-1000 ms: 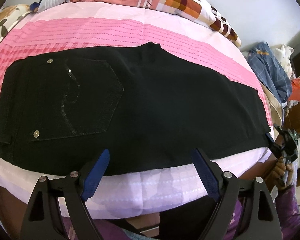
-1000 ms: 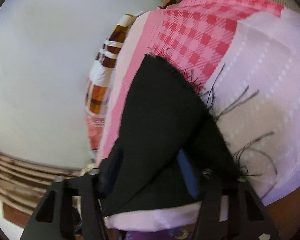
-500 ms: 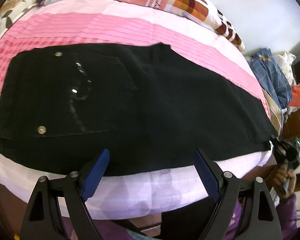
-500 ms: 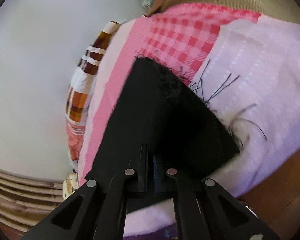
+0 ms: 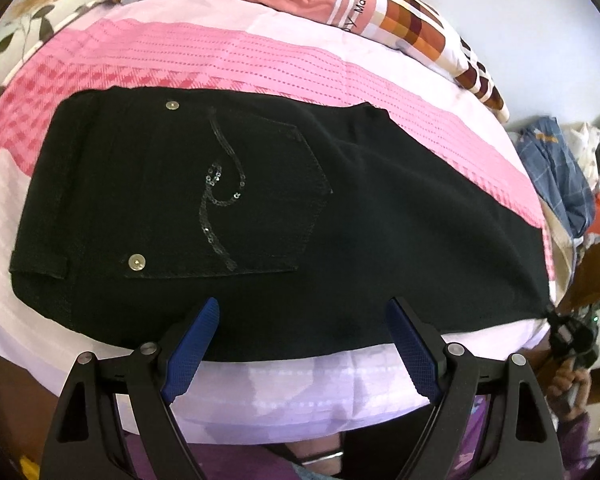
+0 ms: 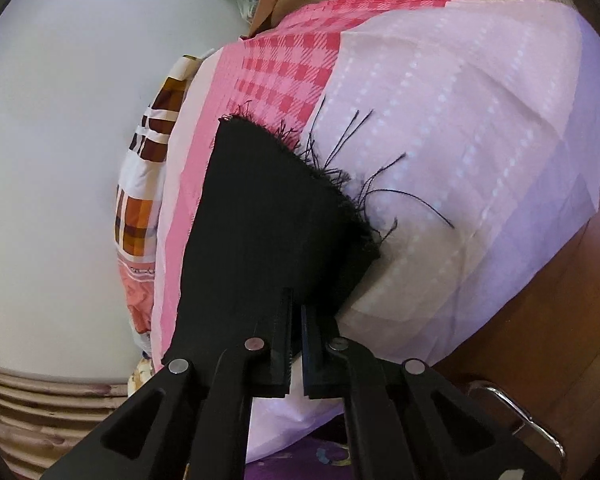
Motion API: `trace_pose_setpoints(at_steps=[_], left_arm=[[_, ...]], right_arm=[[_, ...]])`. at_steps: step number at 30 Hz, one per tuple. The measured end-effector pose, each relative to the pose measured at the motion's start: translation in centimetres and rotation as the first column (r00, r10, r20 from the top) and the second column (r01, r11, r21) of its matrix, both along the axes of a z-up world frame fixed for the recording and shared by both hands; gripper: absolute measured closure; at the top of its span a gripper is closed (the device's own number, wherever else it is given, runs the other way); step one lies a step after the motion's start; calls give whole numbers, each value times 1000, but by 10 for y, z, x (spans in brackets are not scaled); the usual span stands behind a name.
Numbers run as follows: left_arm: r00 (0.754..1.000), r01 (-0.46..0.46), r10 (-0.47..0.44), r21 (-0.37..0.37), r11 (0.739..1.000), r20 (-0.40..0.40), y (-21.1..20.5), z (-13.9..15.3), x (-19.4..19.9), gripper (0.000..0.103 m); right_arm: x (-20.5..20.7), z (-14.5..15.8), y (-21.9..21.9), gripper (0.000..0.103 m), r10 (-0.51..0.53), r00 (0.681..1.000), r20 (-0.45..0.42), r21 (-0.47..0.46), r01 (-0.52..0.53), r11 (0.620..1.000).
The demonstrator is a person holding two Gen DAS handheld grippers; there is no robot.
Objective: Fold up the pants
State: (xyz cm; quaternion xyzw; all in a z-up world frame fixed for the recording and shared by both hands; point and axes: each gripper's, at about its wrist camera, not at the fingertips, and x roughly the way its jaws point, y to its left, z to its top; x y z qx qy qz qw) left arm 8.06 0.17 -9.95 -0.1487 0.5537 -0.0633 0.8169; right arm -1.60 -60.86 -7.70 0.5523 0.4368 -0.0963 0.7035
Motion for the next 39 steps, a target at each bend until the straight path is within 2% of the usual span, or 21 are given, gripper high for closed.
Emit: trace_pose_setpoints(at_steps=[1, 2, 4, 6, 7, 9, 11, 13, 15, 19, 21, 24, 26, 30, 31, 32, 33, 39], left_arm=[[1000, 4, -4, -2, 1000, 8, 0, 1, -1, 18], [1000, 10, -10, -8, 1000, 18, 1, 3, -2, 18], [999, 23, -21, -23, 999, 46, 1, 7, -5, 18], [993, 53, -48, -43, 998, 107, -2, 13, -11, 18], [991, 64, -58, -46, 997, 123, -4, 15, -12, 18], [984, 100, -91, -51, 994, 155, -10, 16, -16, 18], [980, 123, -116, -37, 992, 162, -17, 16, -16, 18], [978, 139, -133, -23, 990, 159, -19, 16, -18, 18], [979, 138, -131, -39, 990, 155, -16, 15, -20, 18], [987, 98, -85, -93, 991, 138, -2, 8, -21, 18], [992, 78, -64, -119, 990, 113, 3, 2, -19, 18], [993, 66, -53, -128, 990, 104, 7, -2, -19, 18], [993, 63, -49, -133, 989, 103, 9, -2, -19, 18], [995, 57, -43, -145, 988, 94, 10, -6, -18, 18], [995, 56, -42, -146, 988, 91, 11, -7, -18, 18], [995, 53, -40, -144, 988, 91, 12, -8, -18, 18], [995, 48, -35, -141, 989, 92, 13, -7, -19, 18], [995, 2, 11, -129, 992, 99, 34, -4, -19, 18]], right_arm=[[-6, 4, -1, 90, -33, 999, 3, 9, 33, 999], [-11, 11, 1, 89, -56, 998, -4, 12, 56, 998], [-13, 28, 22, 87, -13, 999, 33, 25, 12, 1000], [-2, 39, 65, 86, 105, 985, 135, 104, -120, 987], [6, 40, 95, 83, 180, 969, 167, 156, -206, 966], [25, 30, 152, 83, 297, 935, 195, 241, -339, 909], [38, 16, 186, 83, 351, 918, 183, 284, -391, 875], [47, 0, 203, 83, 357, 921, 157, 312, -389, 867], [53, -13, 208, 83, 339, 932, 129, 331, -362, 871], [61, -19, 211, 83, 347, 937, 40, 266, -345, 900], [63, -20, 215, 83, 333, 943, 14, 263, -325, 909], [59, -18, 216, 84, 300, 954, -24, 234, -287, 929], [61, -18, 218, 80, 277, 960, -26, 231, -264, 936], [69, -21, 229, 79, 257, 966, -13, 233, -247, 940], [70, -20, 231, 81, 260, 965, -11, 225, -251, 941], [71, -20, 233, 94, 267, 964, -11, 215, -259, 942], [69, -21, 233, 97, 271, 962, -15, 215, -262, 941], [56, -5, 240, 97, 305, 952, 11, 239, -298, 924]])
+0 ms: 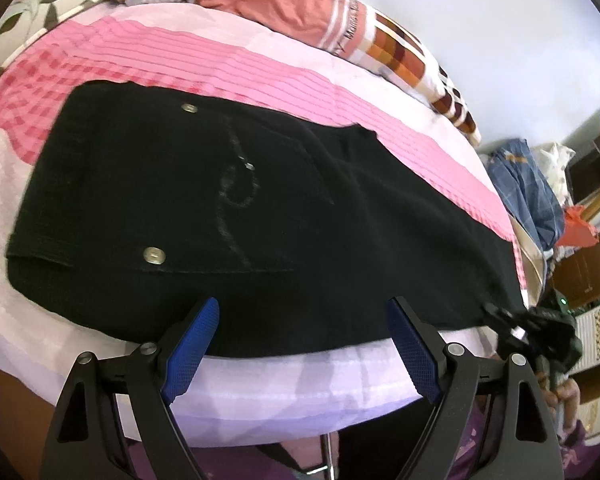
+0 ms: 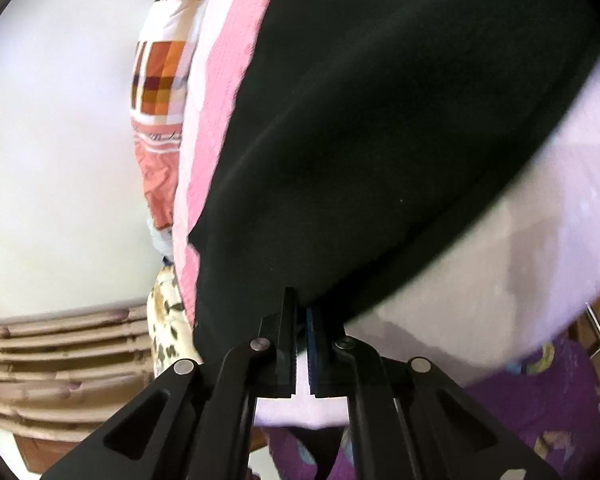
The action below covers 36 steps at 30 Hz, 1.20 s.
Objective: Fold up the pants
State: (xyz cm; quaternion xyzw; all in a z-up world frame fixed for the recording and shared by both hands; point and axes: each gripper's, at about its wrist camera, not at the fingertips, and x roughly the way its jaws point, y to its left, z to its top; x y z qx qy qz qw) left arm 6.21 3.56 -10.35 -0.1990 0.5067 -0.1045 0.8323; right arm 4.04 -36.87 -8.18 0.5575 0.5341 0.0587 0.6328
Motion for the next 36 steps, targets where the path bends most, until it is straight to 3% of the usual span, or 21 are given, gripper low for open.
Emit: trace_pose_setpoints(at_steps=[4, 7, 10, 12, 14, 17, 19, 23, 25, 28, 32, 34, 35, 36], left_arm=[[999, -32, 31, 2, 1000, 3, 14, -1, 0, 18], [999, -39, 39, 2, 999, 1, 18, -2, 0, 18], [999, -33, 32, 34, 999, 10, 22, 5, -2, 18], [999, -38, 37, 60, 997, 27, 32, 15, -7, 18], [997, -65, 64, 38, 997, 38, 51, 24, -12, 18], [980, -196, 197, -40, 980, 38, 103, 34, -27, 18], [965, -260, 261, -65, 963, 12, 131, 32, -37, 18], [960, -279, 278, -52, 959, -21, 149, 20, -56, 19], [966, -260, 259, -71, 963, -26, 146, 12, -60, 21], [969, -248, 245, -115, 962, -41, 142, 1, -53, 26], [964, -260, 242, -199, 945, -112, 142, -23, -36, 44], [965, -261, 247, -209, 942, -90, 140, -21, -30, 64], [967, -253, 243, -184, 950, -76, 138, -18, -27, 78], [968, -249, 243, -144, 958, -56, 134, -14, -25, 83]], right_arm=[[2, -7, -2, 97, 5, 1000, -5, -15, -6, 1000], [5, -21, -5, 96, -13, 999, -36, 32, 14, 999], [2, -16, -4, 95, 16, 998, -62, 31, -14, 999], [-4, -5, 1, 83, 42, 997, -61, 68, -37, 997], [0, 11, 14, 68, 119, 993, 0, 104, -118, 988], [20, 35, 38, 56, 229, 966, 121, 102, -241, 965], [31, 40, 50, 48, 248, 955, 160, 102, -266, 959], [45, 25, 68, 46, 236, 959, 157, 203, -265, 943], [48, 19, 79, 46, 271, 953, 139, 192, -294, 936], [49, 15, 92, 46, 308, 945, 114, 193, -325, 926], [46, 18, 91, 43, 294, 949, 111, 179, -311, 934], [44, 19, 85, 40, 275, 955, 109, 174, -291, 941], [44, 18, 85, 40, 269, 957, 106, 175, -285, 943], [45, 17, 85, 40, 266, 959, 102, 178, -281, 943]])
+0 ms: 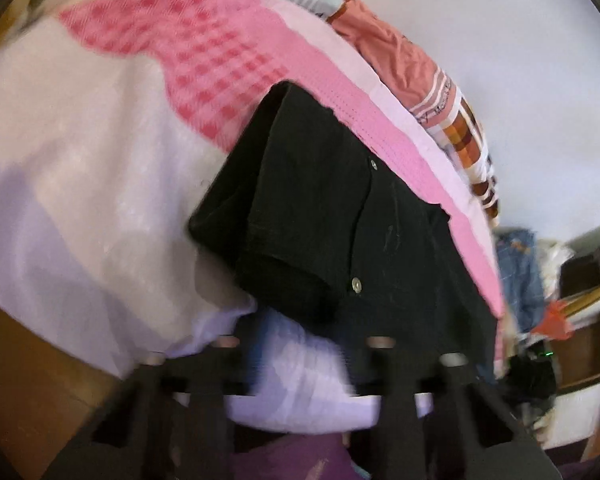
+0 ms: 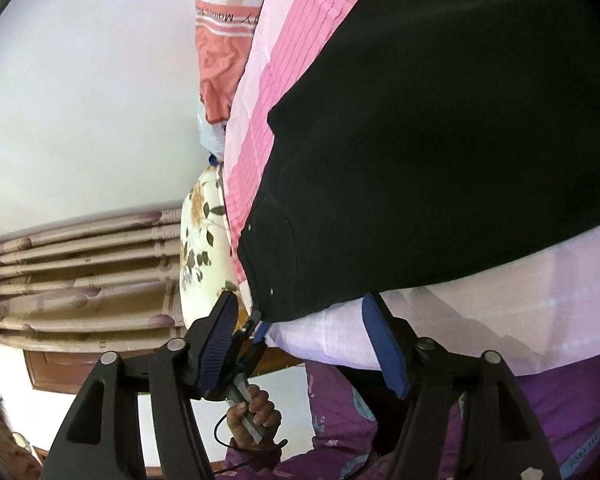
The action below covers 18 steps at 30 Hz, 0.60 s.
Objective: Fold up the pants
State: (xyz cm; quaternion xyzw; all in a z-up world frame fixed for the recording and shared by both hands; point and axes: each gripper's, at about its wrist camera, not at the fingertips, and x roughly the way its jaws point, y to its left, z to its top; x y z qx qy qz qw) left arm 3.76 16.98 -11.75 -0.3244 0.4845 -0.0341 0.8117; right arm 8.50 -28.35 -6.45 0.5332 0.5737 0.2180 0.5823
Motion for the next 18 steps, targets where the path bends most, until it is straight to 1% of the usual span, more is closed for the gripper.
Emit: trace_pose_setpoints(at_steps=[1, 2, 3, 6, 9, 10, 11, 13, 14, 15, 16, 17, 18], left_arm=[[1000, 3, -4, 30, 1000, 14, -3, 3, 2, 87], [1000, 7, -8, 49, 999, 20, -5, 5, 5, 87], [999, 9, -12, 82, 997, 33, -7, 7, 7, 87], [997, 17, -27, 129, 991, 78, -10, 18, 14, 88], [987, 20, -55, 227, 974, 151, -18, 41, 16, 88], [986, 20, -60, 240, 970, 156, -18, 42, 16, 88], [987, 20, -61, 261, 965, 148, -17, 38, 16, 88], [997, 17, -38, 271, 962, 71, -10, 13, 18, 88], [1000, 8, -14, 237, 971, 25, -2, -4, 18, 88], [1000, -18, 13, 171, 985, 28, 7, -13, 16, 88], [999, -24, 18, 166, 986, 40, 8, -12, 15, 88], [999, -9, 0, 203, 979, 42, 3, -8, 17, 88], [998, 5, -18, 244, 970, 53, -3, -3, 17, 88]], right_arm=[[1, -1, 1, 40, -2, 1000, -6, 0, 2, 1000], [1, -2, 2, 40, -2, 1000, -11, 1, 2, 1000], [1, -3, 3, 40, -1, 1000, -11, 5, 1, 1000], [5, -2, 8, 40, 10, 1000, -1, 0, -10, 1000], [9, 3, 7, 40, 1, 999, 34, 7, -1, 1000], [10, 3, 8, 39, -2, 999, 39, 10, 1, 1000], [12, 3, 8, 38, -7, 999, 46, 19, 6, 1000], [15, 3, 8, 38, -9, 998, 57, 34, 7, 999], [18, 5, 9, 38, -3, 998, 65, 34, 0, 999], [22, 7, 10, 38, 6, 997, 79, 29, -8, 1000], [28, 10, 10, 38, 23, 995, 101, 17, -25, 1000], [38, 14, 11, 38, 60, 990, 131, -10, -59, 998], [50, 18, 13, 38, 110, 981, 162, -57, -102, 993]])
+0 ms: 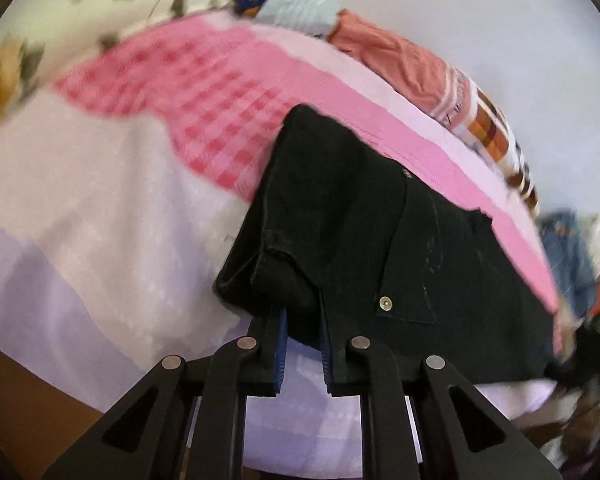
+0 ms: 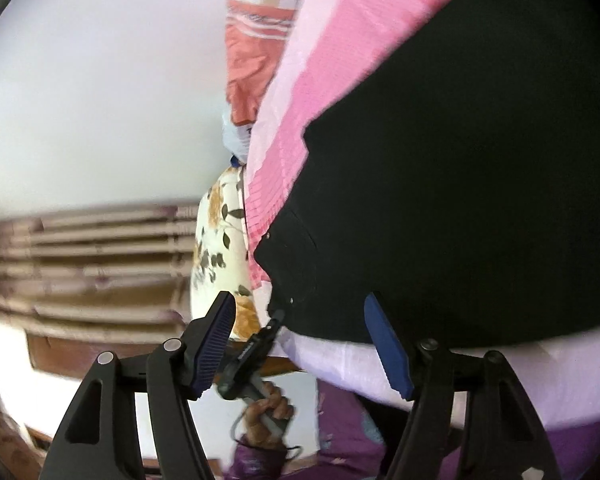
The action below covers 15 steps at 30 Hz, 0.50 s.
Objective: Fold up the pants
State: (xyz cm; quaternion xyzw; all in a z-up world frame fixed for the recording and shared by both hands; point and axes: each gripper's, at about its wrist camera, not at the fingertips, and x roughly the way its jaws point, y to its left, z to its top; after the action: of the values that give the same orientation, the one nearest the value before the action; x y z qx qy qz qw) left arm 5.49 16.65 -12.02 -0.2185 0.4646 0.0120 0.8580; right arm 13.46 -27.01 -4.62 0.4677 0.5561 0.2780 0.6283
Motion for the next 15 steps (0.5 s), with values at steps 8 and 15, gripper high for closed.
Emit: trace_pose_setpoints(at_steps=[8, 15], left_arm=[[999, -41, 40, -54, 998, -17, 5, -6, 4, 86], [999, -45, 45, -22, 999, -6, 0, -6, 3, 83]], right_arm=[[93, 38, 43, 38, 367, 880, 302, -399, -233, 887], [143, 15, 96, 53, 607, 742, 284, -627, -336, 703]])
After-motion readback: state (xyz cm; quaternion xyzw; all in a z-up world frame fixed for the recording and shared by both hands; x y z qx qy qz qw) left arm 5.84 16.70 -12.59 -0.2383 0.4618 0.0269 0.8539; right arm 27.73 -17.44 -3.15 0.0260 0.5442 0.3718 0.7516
